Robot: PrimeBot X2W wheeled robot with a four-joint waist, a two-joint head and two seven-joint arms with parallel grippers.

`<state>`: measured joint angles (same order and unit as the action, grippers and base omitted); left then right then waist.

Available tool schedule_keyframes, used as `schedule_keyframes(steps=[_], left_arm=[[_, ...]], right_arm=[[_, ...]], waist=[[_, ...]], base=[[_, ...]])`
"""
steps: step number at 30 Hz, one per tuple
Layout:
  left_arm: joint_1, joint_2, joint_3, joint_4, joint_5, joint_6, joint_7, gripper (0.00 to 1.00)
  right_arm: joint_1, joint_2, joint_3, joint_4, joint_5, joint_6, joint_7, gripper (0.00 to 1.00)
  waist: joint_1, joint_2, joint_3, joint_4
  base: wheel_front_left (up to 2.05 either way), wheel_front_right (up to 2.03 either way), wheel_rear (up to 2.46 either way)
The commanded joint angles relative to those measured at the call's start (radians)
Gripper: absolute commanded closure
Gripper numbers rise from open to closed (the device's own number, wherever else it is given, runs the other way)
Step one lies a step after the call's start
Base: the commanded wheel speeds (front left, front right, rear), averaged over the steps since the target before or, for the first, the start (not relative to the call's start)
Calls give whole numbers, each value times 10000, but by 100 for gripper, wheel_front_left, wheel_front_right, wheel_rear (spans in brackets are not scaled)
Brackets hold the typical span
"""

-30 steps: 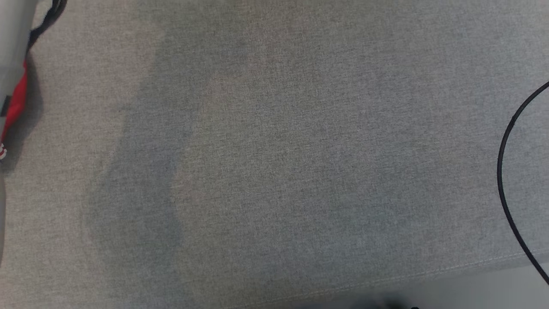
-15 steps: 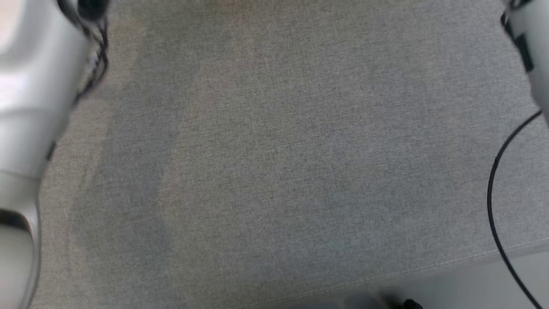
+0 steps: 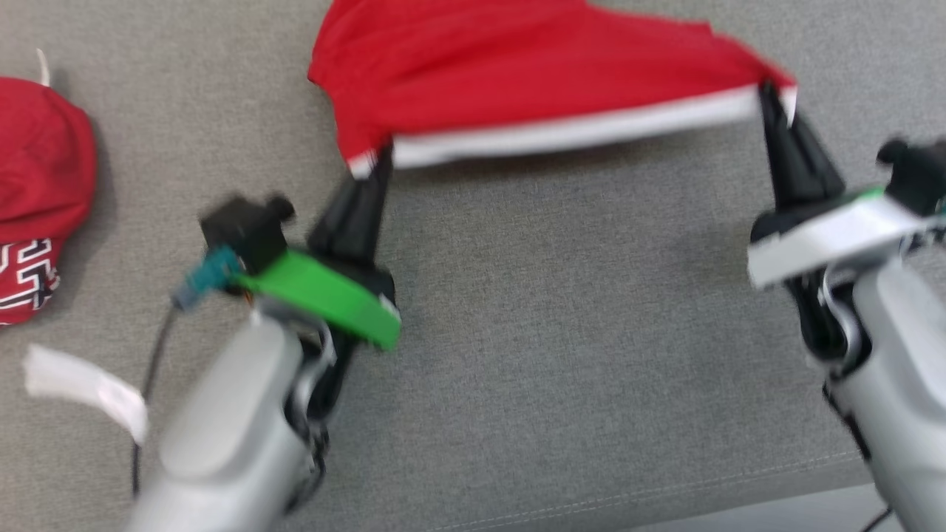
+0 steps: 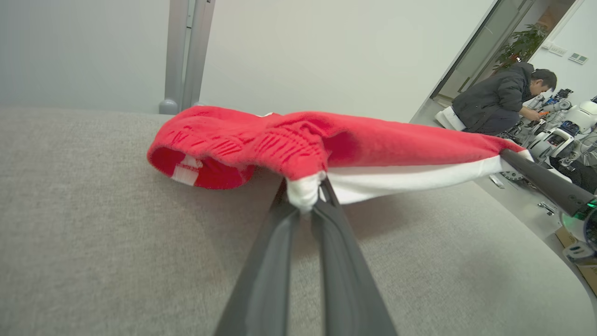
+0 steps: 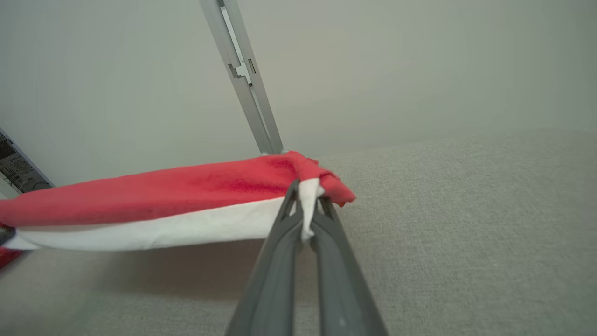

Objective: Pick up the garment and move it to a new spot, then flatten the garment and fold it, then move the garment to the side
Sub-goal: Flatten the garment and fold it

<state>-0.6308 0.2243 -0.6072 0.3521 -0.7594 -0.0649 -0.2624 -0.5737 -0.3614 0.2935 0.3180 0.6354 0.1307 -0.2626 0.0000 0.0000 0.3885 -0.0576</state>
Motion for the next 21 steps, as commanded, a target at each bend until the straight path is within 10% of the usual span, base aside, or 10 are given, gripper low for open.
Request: schedule_keyframes(steps=[1,21], left_arm=[[717,-56,97,-184,182,30,-29,100],[5459,-363,637,-779,1171,-266,-31,100]], right_arm=[[619,69,-156,-211,-60,1,-28,100],[6842,987,-1382,-2382,-864,-1,291,100]], waist=[[0,0,-706,202],[0,0,-2070,396]], base=[[0,0,0],[0,0,0]])
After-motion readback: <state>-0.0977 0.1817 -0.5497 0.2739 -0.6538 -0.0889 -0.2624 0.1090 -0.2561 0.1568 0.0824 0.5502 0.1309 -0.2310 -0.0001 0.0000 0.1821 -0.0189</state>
